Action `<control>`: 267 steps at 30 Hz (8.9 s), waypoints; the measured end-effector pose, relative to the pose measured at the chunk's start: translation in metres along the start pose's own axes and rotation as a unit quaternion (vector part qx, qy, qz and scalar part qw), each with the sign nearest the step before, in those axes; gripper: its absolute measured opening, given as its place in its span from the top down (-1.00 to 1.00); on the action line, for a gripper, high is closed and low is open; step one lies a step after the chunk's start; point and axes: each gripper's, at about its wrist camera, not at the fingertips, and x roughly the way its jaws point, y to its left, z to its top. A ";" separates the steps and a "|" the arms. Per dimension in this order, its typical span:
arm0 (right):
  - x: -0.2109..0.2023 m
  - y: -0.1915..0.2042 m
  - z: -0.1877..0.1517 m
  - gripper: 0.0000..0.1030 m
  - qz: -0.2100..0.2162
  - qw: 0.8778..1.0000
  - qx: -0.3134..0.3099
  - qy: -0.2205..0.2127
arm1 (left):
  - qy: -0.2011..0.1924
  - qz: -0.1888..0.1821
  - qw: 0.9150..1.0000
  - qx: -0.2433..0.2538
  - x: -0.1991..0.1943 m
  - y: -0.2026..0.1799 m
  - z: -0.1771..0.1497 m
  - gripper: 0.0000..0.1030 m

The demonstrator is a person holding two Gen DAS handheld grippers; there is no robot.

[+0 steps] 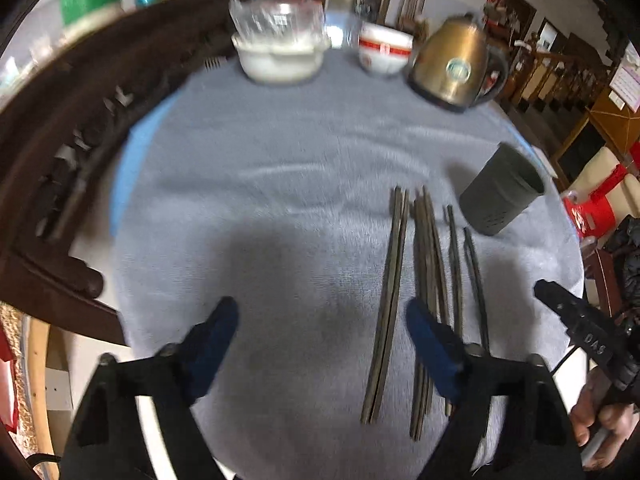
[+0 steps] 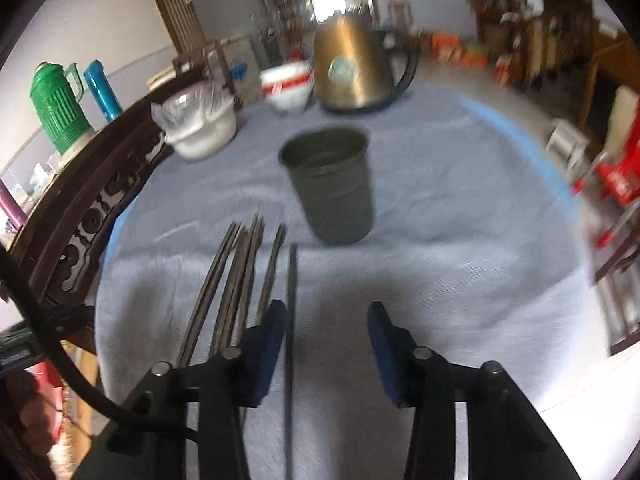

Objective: Organize utensils
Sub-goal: 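Lower the right tool onto one dark chopstick and close it while the left tool grasps another, then lift the held chopsticks upright over the grey holder cup with both tools, then open both tools to drop the chopsticks into the grey holder cup, then return to the chopstick row and close the right tool on one while the left tool grasps another, then lift the held chopsticks upright over the grey holder cup with both tools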

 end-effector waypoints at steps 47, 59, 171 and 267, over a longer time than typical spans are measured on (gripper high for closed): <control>0.107 0.016 0.027 0.84 -0.014 0.996 -0.026 0.089 | 0.131 -0.044 0.990 -0.018 0.105 -0.010 0.050 0.38; 0.035 0.000 0.037 0.86 0.096 0.995 -0.028 0.009 | 0.044 -0.064 0.997 0.001 0.052 -0.019 0.062 0.88; 0.098 0.025 0.005 0.82 0.089 0.992 -0.001 0.087 | 0.094 -0.127 0.987 -0.013 0.084 -0.021 -0.006 0.85; -0.115 0.019 0.083 0.88 0.119 0.971 -0.012 -0.209 | -0.124 -0.169 0.978 0.015 -0.098 -0.062 0.093 0.90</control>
